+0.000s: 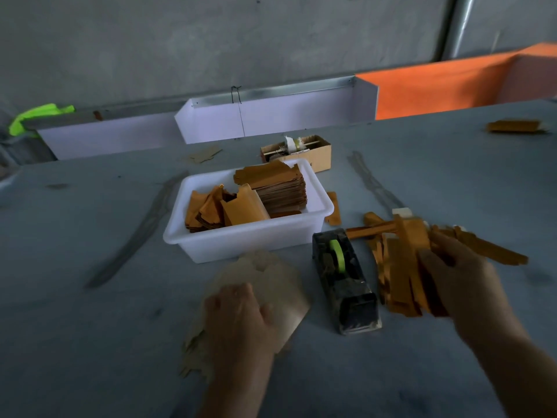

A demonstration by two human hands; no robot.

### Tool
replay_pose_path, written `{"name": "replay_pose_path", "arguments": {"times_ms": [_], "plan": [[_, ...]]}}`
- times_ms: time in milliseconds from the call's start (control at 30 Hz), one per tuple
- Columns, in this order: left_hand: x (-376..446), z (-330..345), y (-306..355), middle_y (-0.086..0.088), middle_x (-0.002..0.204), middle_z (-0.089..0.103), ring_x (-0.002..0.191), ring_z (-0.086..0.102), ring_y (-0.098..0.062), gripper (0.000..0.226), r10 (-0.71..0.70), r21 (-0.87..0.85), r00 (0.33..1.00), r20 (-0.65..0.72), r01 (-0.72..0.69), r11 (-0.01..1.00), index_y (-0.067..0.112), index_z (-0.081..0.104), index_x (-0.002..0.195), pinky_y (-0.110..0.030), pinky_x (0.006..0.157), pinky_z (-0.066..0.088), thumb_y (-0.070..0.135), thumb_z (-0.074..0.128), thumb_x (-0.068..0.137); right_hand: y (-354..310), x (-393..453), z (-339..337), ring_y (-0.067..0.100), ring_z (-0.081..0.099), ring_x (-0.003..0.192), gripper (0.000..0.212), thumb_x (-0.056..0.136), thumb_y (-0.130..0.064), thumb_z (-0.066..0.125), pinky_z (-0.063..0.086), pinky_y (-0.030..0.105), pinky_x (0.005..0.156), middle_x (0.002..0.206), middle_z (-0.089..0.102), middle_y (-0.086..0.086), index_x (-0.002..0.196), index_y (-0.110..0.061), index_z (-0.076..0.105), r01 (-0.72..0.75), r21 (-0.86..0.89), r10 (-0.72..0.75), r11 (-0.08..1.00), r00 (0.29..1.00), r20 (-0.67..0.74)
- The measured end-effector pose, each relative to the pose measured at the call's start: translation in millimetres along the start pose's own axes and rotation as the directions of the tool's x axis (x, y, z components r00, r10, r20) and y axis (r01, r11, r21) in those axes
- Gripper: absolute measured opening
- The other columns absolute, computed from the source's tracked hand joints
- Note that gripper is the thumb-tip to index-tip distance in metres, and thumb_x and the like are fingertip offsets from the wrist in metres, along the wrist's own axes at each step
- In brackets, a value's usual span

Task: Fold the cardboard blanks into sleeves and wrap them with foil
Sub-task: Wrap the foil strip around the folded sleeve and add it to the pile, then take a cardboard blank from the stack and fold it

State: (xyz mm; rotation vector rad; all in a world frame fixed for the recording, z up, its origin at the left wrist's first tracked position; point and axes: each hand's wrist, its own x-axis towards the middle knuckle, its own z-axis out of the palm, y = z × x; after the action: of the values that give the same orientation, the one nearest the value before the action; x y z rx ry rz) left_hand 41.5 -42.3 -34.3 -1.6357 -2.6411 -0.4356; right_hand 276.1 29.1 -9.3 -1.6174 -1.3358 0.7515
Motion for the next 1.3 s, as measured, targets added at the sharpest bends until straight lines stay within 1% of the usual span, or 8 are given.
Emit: {"name": "replay_pose_path", "arguments": {"times_ms": [133, 367, 600, 733, 833, 1000, 1200, 1300], "plan": [[18.9, 5.0, -10.8, -0.004, 0.124, 0.043, 0.115, 0.042, -0.024, 0.047, -0.074, 0.098, 0.991, 0.114, 0.063, 0.993, 0.020, 0.046, 0.121, -0.032, 0.095, 0.037, 0.051, 0.056, 0.086, 16.5, 17.1, -2.7, 0.030, 0.054, 0.077, 0.022, 0.089, -0.031, 0.054, 0.048, 0.043, 0.073, 0.084, 0.059, 0.011, 0.098, -0.013, 0.060, -0.059, -0.188, 0.045, 0.980, 0.996, -0.077], [26.9, 1.5, -24.6, 0.008, 0.058, 0.047, 0.055, 0.044, -0.009, 0.030, -0.155, -0.452, 0.981, 0.118, 0.192, 0.871, 0.019, 0.046, 0.063, -0.026, 0.050, 0.030, 0.030, 0.069, 0.080, 33.6, -20.3, 0.5, 0.035, 0.055, 0.097, 0.044, 0.080, -0.037, 0.056, 0.046, 0.045, 0.080, 0.115, 0.057, 0.014, 0.118, -0.016, 0.059, -0.051, -0.221, 0.034, 0.974, 0.996, -0.083], [10.4, -10.4, -25.8, -0.018, 0.067, 0.064, 0.060, 0.053, -0.019, 0.029, -0.183, -0.834, 0.964, 0.192, 0.258, 0.487, 0.002, 0.065, 0.071, -0.033, 0.059, 0.039, 0.028, 0.070, 0.083, 1.9, -40.7, 1.4, 0.025, 0.061, 0.092, 0.027, 0.084, -0.021, 0.060, 0.051, 0.044, 0.078, 0.107, 0.063, 0.003, 0.111, -0.025, 0.062, 0.092, -0.056, -0.097, 0.994, 0.991, -0.087], [-7.8, -24.8, -14.0, -0.020, 0.075, 0.071, 0.066, 0.063, -0.022, 0.025, -0.016, -0.924, 0.960, 0.279, 0.273, 0.269, 0.005, 0.070, 0.076, -0.036, 0.065, 0.047, 0.029, 0.072, 0.076, -21.8, -72.5, 20.4, 0.011, 0.067, 0.080, 0.017, 0.082, -0.026, 0.061, 0.054, 0.026, 0.067, 0.085, 0.070, -0.006, 0.097, -0.035, 0.063, 0.042, 0.183, -0.091, 0.982, 0.958, 0.273], [-18.9, -25.6, -4.3, -0.013, 0.074, 0.071, 0.067, 0.060, -0.020, 0.040, 0.071, -0.931, 0.950, 0.303, 0.280, 0.236, 0.005, 0.070, 0.079, -0.035, 0.067, 0.045, 0.037, 0.084, 0.058, -27.0, -84.4, 40.8, 0.011, 0.069, 0.084, 0.020, 0.078, -0.025, 0.064, 0.058, 0.033, 0.072, 0.085, 0.073, -0.005, 0.098, -0.023, 0.066, -0.195, 0.330, -0.003, 0.924, 0.856, 0.517], [-24.0, -23.5, 3.9, -0.006, 0.077, 0.075, 0.067, 0.070, -0.018, 0.037, 0.061, -0.918, 0.933, 0.353, 0.334, 0.215, 0.009, 0.075, 0.080, -0.023, 0.057, 0.051, 0.030, 0.089, 0.054, -24.3, -88.1, 50.6, 0.026, 0.067, 0.076, 0.012, 0.082, -0.005, 0.064, 0.056, 0.044, 0.072, 0.073, 0.072, 0.005, 0.083, -0.016, 0.069, -0.275, 0.330, 0.084, 0.903, 0.866, 0.493], [-30.1, -15.9, 13.5, 0.000, 0.075, 0.075, 0.067, 0.071, -0.012, 0.016, 0.011, -0.904, 0.935, 0.355, 0.340, 0.260, 0.014, 0.072, 0.089, -0.019, 0.053, 0.049, 0.014, 0.077, 0.073, -19.7, -94.5, 48.1, 0.000, 0.061, 0.073, 0.018, 0.080, -0.023, 0.069, 0.049, 0.015, 0.060, 0.076, 0.065, -0.009, 0.075, -0.038, 0.061, 0.019, 0.078, -0.047, 0.997, 0.924, 0.380], [-31.9, -11.1, 17.8, 0.003, 0.073, 0.075, 0.068, 0.070, -0.012, 0.012, -0.007, -0.900, 0.947, 0.322, 0.308, 0.309, 0.020, 0.073, 0.083, -0.023, 0.058, 0.051, 0.017, 0.080, 0.073, -21.2, -98.5, 46.2, 0.003, 0.059, 0.073, 0.023, 0.078, -0.032, 0.069, 0.049, 0.016, 0.062, 0.083, 0.060, -0.011, 0.077, -0.044, 0.050, 0.255, -0.058, -0.229, 0.965, 0.932, 0.281]]}}
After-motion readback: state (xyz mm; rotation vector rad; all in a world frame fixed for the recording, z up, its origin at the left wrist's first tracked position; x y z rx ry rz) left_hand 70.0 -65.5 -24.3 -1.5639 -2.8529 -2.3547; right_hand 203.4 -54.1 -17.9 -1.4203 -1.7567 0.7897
